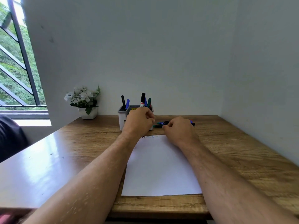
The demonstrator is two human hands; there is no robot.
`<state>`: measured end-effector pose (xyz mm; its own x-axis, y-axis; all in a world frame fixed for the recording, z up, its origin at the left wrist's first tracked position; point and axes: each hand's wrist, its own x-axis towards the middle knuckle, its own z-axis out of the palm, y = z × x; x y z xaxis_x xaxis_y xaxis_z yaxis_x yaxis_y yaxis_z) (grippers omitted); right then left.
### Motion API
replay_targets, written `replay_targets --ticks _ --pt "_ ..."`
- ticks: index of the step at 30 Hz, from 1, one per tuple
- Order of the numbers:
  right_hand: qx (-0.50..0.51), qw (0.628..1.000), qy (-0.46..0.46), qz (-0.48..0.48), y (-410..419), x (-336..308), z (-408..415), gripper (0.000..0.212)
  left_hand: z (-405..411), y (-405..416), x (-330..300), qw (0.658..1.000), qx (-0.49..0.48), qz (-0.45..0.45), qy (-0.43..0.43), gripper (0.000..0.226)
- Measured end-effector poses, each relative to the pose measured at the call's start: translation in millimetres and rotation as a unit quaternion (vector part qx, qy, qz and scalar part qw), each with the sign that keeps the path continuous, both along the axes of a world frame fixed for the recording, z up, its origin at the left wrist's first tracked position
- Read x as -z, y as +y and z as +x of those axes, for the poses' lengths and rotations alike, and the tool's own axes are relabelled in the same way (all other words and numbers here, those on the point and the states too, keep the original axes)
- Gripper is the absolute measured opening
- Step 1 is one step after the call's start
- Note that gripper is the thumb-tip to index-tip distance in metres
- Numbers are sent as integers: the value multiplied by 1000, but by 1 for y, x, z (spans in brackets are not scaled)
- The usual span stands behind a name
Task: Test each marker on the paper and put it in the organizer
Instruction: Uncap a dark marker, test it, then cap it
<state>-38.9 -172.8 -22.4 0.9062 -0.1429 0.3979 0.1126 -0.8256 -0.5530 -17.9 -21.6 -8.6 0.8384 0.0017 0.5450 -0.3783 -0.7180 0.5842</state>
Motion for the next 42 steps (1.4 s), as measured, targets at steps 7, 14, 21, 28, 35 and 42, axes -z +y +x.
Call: replay_targets --ticks 7,14,21,28,35,42 --pt "-3 999 32 -16 -9 -15 3 24 4 0 4 999 -1 11 36 16" --pt "-43 980 106 -163 2 -15 34 32 11 2 9 999 5 15 49 13" --pt "-4 956 143 -256 -3 -14 51 39 17 3 7 999 8 23 33 10" --pt "-43 939 179 -291 -7 -9 69 44 19 3 5 999 8 29 23 16" --pt "-37 942 92 -321 -13 -10 62 32 16 5 4 1000 4 16 16 13" --pt "-36 934 63 -349 -18 -13 50 26 10 9 3 1000 -4 -2 7 23"
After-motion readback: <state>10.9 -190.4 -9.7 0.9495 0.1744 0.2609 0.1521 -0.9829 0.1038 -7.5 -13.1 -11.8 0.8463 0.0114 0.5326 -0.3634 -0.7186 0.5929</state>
